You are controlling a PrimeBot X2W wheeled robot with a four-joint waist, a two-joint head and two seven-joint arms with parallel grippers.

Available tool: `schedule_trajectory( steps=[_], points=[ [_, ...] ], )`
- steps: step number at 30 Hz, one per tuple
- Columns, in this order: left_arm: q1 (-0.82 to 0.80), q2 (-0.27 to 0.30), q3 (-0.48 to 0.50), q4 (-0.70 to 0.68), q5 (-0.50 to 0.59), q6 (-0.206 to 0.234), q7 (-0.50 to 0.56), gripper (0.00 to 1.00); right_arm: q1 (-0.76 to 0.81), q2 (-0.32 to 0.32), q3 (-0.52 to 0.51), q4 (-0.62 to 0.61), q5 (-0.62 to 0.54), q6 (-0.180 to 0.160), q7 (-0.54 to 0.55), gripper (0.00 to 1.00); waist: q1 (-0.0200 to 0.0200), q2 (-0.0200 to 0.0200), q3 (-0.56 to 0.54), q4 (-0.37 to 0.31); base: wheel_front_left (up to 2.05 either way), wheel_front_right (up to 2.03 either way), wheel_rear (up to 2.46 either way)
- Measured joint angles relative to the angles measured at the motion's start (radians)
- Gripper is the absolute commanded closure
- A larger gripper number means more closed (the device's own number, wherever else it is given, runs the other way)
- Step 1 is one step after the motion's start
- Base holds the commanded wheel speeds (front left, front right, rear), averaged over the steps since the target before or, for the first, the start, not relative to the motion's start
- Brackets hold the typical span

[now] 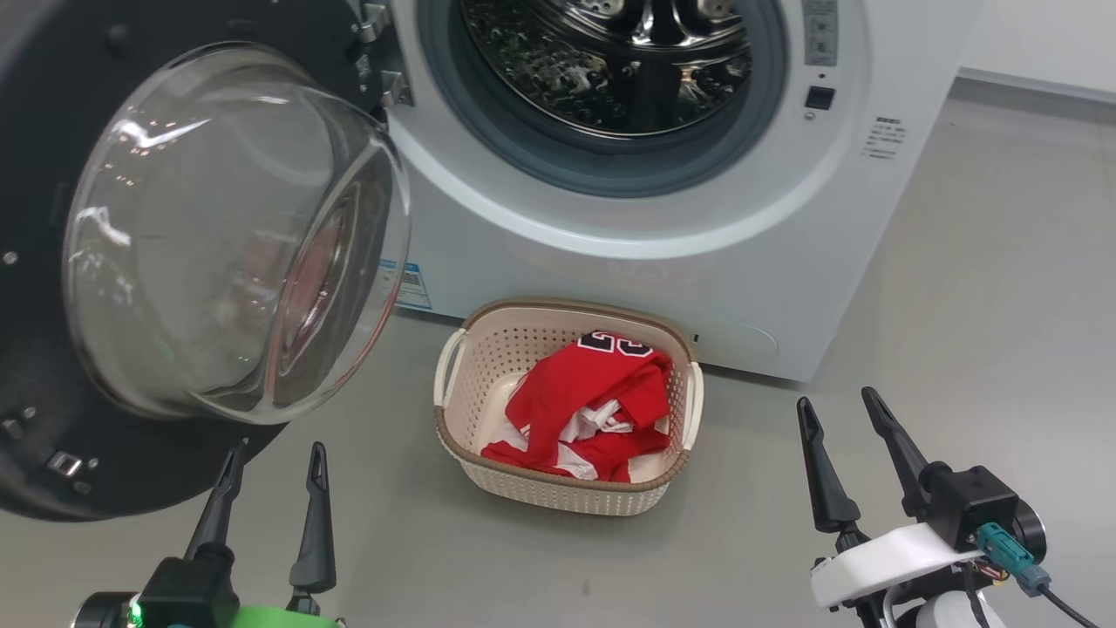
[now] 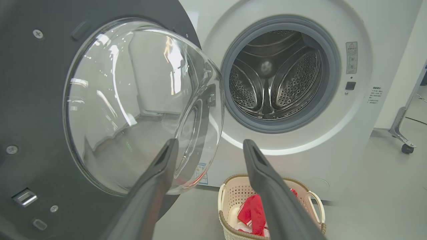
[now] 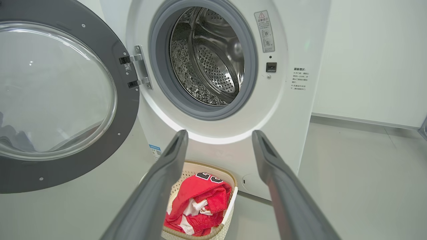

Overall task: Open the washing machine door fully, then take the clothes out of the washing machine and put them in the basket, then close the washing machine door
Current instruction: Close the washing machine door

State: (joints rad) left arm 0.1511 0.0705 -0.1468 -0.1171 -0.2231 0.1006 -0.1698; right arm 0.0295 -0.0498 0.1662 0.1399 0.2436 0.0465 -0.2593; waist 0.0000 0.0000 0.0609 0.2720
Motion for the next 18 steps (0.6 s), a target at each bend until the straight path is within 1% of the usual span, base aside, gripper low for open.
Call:
schedule_trajectory(
  steps=[1, 10, 11, 15, 18],
  points=[
    [0.000, 0.000, 0.002, 0.000, 0.000, 0.000, 0.000, 0.00, 0.000, 0.000, 0.001, 0.001, 0.000, 0.004, 0.000, 0.00, 0.0000, 0.0000, -0.001, 0.014, 0.00, 0.00, 0.00],
    [0.002, -0.002, -0.007, 0.010, -0.006, 0.000, 0.000, 0.00, 0.001, 0.000, -0.002, 0.002, 0.000, 0.004, 0.000, 0.00, 0.0000, 0.0000, -0.011, 0.141, 0.00, 0.00, 0.00],
    [0.002, -0.003, -0.009, 0.012, -0.006, 0.000, 0.001, 0.00, 0.002, 0.000, -0.002, 0.002, 0.000, 0.004, 0.000, 0.00, 0.0000, 0.0000, -0.014, 0.169, 0.00, 0.00, 0.00],
    [0.003, -0.002, 0.017, 0.012, -0.017, 0.000, 0.000, 0.00, 0.002, 0.001, 0.026, 0.008, -0.001, 0.005, 0.000, 0.00, 0.0000, 0.0000, -0.017, 0.217, 0.00, 0.00, 0.00],
    [0.009, -0.002, 0.023, 0.011, -0.024, 0.000, 0.000, 0.00, 0.002, 0.002, 0.035, 0.014, -0.001, 0.007, 0.000, 0.00, 0.0000, 0.0000, -0.020, 0.239, 0.00, 0.00, 0.00]
  ],
)
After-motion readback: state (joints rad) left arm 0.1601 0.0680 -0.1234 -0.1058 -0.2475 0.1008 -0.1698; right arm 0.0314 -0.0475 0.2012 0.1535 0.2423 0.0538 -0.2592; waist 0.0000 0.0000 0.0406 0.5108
